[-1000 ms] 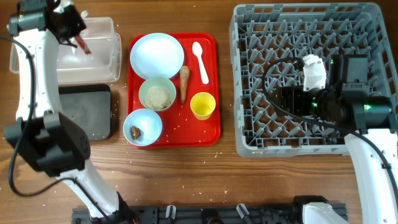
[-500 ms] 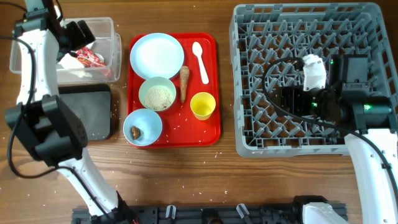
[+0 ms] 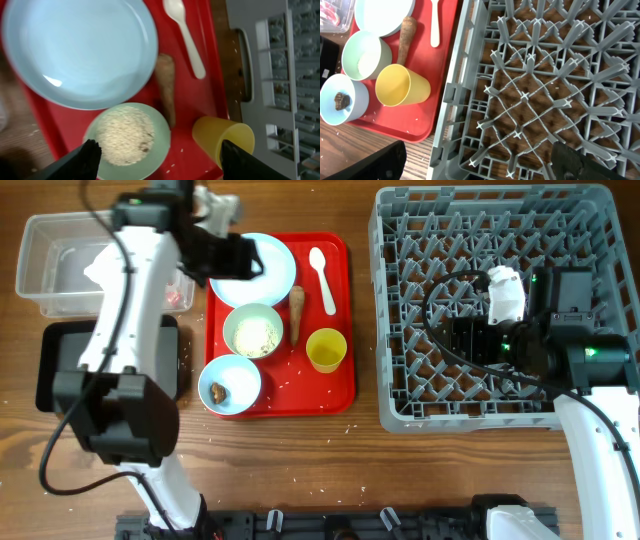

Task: Sort waste into correct bins and load items into the dishwasher rack
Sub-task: 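Reach the left gripper to the carrot on the red tray and grasp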

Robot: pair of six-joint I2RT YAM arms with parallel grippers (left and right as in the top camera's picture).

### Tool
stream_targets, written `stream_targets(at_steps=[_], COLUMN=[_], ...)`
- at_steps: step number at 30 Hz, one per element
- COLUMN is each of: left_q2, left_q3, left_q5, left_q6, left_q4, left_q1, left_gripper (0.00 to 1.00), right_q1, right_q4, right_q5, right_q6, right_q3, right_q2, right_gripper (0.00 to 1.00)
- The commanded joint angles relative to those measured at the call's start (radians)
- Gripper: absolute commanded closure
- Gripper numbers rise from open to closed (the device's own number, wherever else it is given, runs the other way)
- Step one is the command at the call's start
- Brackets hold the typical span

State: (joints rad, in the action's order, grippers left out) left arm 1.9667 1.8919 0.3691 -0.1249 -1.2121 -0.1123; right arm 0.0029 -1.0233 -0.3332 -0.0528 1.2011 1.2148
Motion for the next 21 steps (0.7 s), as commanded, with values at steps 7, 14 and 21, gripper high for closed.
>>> stream_targets(at_steps=[7, 14, 21], left_q2=[0.012, 0.013, 0.015], left_q3=[-0.266, -0.38, -0.52], left_q5=[-0.185, -0.316, -0.371], left_q6=[0.274, 0.351, 0.369], left_q4=[0.261, 0.47, 0.654], left_q1=[-0.229, -0.278, -0.278], left_gripper=[0.29, 0.38, 0.36], right_q1=[-0.003, -0.003, -0.003], right_q4=[0.01, 0.008, 0.006], right_q5=[-0.017, -0.017, -0.017], right_q6=[0.008, 0.008, 0.008], right_q3=[0.018, 0.018, 0.014], right_q2=[0.005, 0.005, 0.005], right_gripper=[0.06, 0.06, 0.06])
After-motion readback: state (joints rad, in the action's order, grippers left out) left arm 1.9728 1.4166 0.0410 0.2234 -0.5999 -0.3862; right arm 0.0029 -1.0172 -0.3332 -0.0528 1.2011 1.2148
